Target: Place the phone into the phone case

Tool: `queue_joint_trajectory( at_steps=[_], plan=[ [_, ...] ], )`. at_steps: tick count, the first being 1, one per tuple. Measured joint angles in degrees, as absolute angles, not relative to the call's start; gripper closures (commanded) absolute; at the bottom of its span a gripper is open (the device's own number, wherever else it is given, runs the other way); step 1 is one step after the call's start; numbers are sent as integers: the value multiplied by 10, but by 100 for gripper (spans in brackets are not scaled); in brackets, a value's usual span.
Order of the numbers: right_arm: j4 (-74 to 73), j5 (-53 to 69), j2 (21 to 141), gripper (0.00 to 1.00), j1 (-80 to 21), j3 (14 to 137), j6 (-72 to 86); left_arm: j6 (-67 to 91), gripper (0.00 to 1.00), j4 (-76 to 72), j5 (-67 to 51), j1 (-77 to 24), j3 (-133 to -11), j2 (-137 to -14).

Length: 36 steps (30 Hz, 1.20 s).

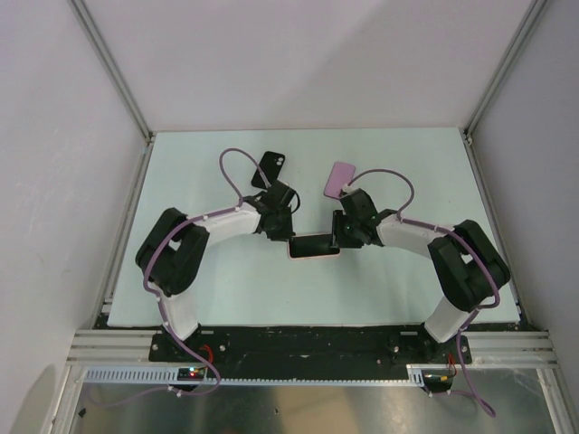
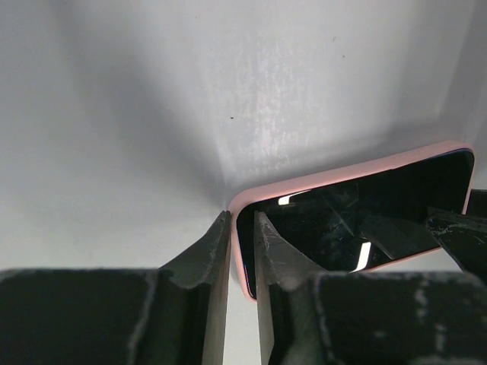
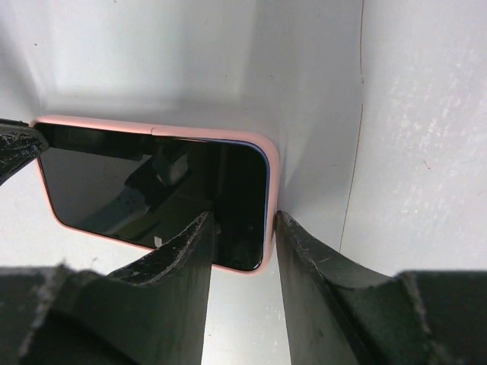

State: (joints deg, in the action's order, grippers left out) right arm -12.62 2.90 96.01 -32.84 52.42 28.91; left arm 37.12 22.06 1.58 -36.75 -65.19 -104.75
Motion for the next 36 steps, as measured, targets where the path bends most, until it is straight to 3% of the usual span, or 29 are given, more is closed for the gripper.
queue_joint_trajectory(
  at_steps=[13,30,32,36],
  plan=[
    [-99,28,949,61,-329,503,291,382,85,190,62,-386,-637,-1046],
    [-39,-69,922,83,-377,451,351,367,86,230,77,-391,-687,-1070],
    [-38,-99,922,82,-397,450,360,359,85,239,83,-391,-699,-1076],
    [-39,-134,918,66,-422,449,371,346,85,250,89,-389,-713,-1084]
  ],
)
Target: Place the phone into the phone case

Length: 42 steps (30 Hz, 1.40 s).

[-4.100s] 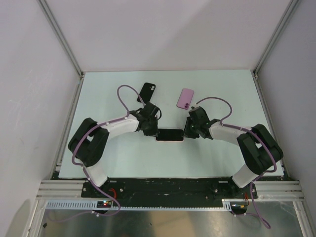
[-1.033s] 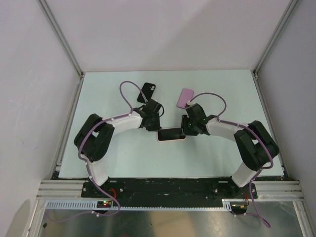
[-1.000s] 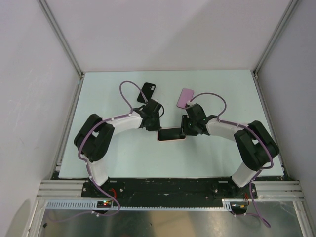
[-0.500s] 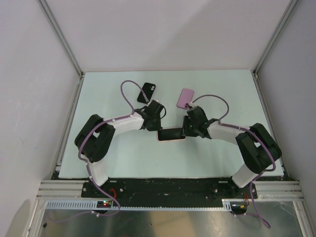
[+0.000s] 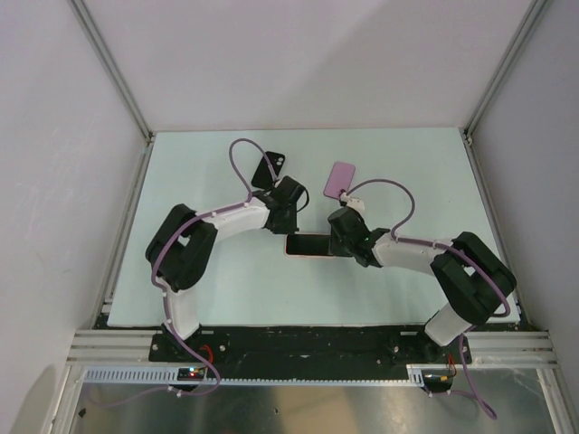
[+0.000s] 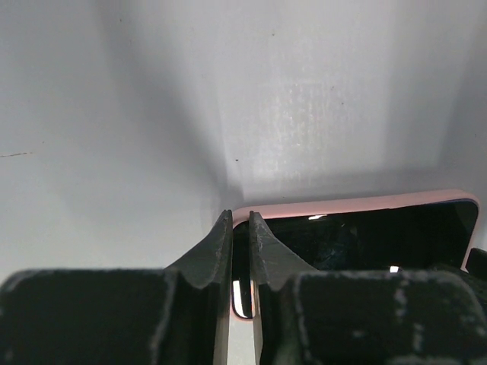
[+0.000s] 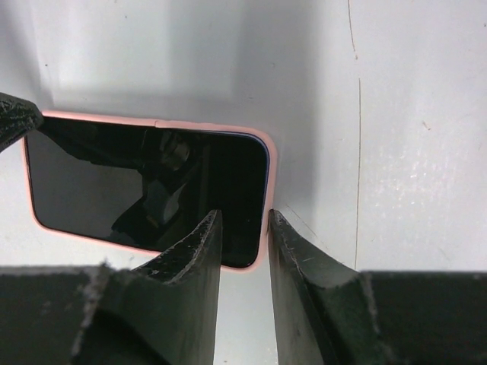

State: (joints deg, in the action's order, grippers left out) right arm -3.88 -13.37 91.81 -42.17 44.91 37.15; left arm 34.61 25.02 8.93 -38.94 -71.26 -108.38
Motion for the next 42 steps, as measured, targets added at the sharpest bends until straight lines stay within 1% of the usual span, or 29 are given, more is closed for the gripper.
queue_joint_trajectory(
  at_steps=[1,3,6,7,10,13,18,24,30,33,38,42],
  plan=[
    [-41,-135,916,60,-423,449,373,344,84,251,90,-389,-714,-1084],
    [-47,-126,913,52,-422,449,375,340,83,252,89,-389,-715,-1085],
    [-64,-84,907,50,-412,449,373,339,83,253,85,-389,-716,-1085],
    [-73,-68,904,51,-403,449,371,339,83,255,80,-389,-716,-1085],
    [-98,-36,893,60,-368,449,361,339,83,259,69,-392,-716,-1085],
    [-108,-10,893,64,-337,452,356,339,83,260,60,-394,-716,-1085],
    [-109,9,901,66,-314,457,349,339,84,261,56,-395,-716,-1085],
    [-104,19,923,68,-312,476,347,339,85,262,56,-394,-717,-1085],
    [-119,7,947,79,-316,505,344,338,85,263,56,-395,-717,-1085],
    [-132,-10,951,81,-320,516,345,338,86,263,56,-394,-717,-1085],
    [-134,-42,961,82,-331,527,343,335,86,263,56,-395,-718,-1085],
    [-148,-76,970,86,-347,543,335,334,86,263,56,-395,-718,-1085]
  ],
)
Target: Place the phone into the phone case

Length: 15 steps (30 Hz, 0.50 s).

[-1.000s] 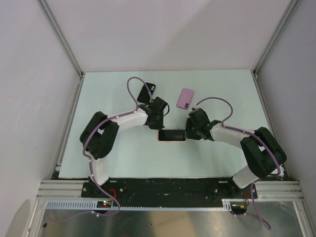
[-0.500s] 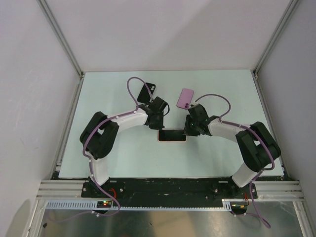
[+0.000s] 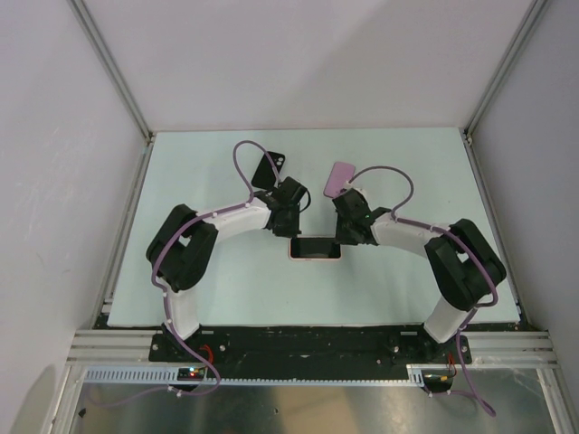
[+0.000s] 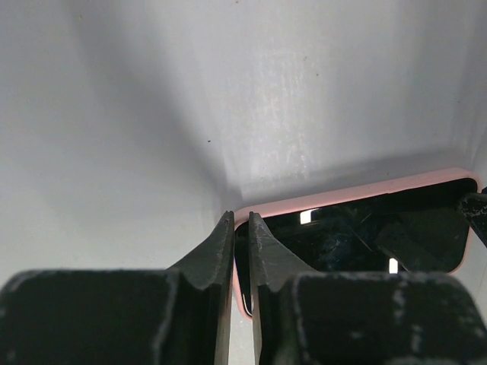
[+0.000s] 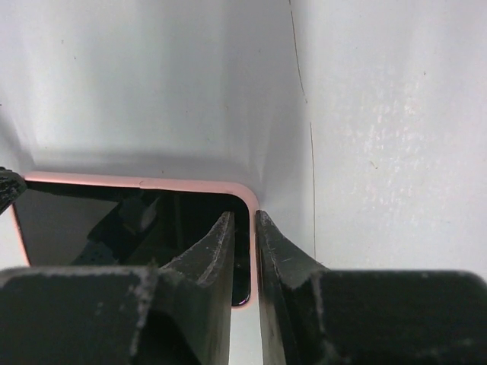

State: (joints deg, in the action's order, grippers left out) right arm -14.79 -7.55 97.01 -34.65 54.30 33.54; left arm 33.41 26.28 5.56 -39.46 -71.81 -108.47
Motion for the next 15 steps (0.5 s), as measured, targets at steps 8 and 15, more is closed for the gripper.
queue_joint_trajectory(
  at_steps=[8,15],
  plan=[
    [-166,-175,994,90,-393,566,323,334,87,263,56,-394,-718,-1085],
    [-161,-187,974,70,-401,556,320,333,83,265,56,-395,-718,-1082]
  ],
)
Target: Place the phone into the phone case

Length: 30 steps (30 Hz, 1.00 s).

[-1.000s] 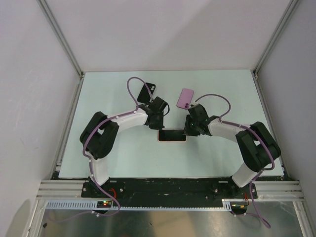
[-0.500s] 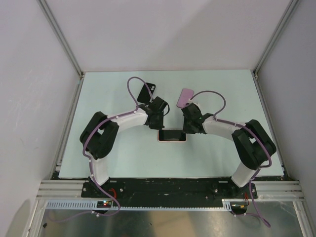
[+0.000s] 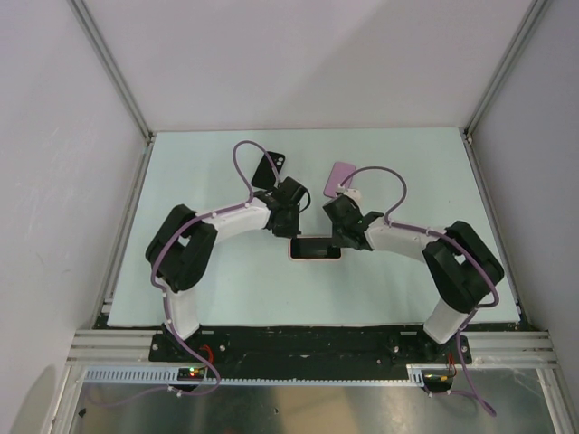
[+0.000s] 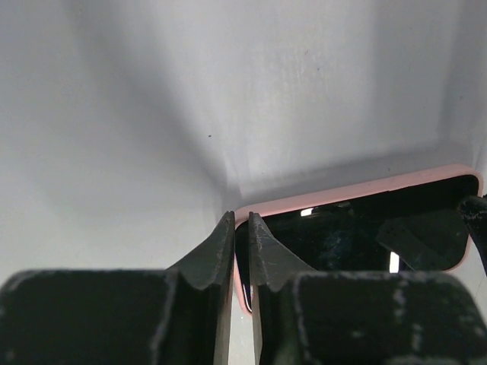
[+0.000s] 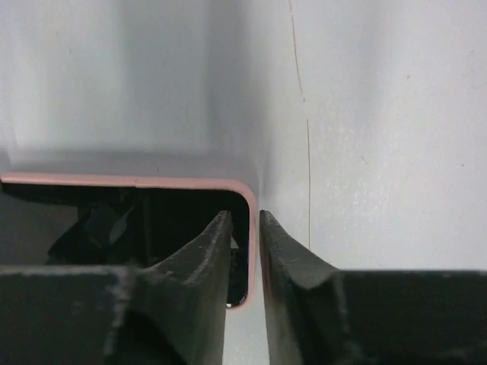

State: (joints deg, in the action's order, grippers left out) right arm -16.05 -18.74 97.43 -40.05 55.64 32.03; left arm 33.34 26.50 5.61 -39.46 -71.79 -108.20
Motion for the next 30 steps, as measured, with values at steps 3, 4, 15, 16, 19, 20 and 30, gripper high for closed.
queue_joint_trajectory(
  at_steps=[3,4,15,16,19,20,30],
  plan=[
    [-173,-159,954,64,-395,545,313,331,74,272,53,-395,-717,-1076],
    [-180,-151,945,63,-392,543,311,330,70,274,51,-396,-717,-1071],
    [-181,-95,917,63,-347,595,259,365,78,263,69,-408,-634,-871],
    [-176,-87,936,63,-347,613,250,376,81,262,74,-418,-613,-853],
    [-158,-61,979,64,-347,649,226,408,87,256,80,-463,-550,-835],
    [-155,-55,1000,64,-347,656,221,418,89,254,80,-474,-533,-835],
    [-152,-1,1090,68,-353,688,183,490,96,224,85,-511,-490,-879]
  ],
)
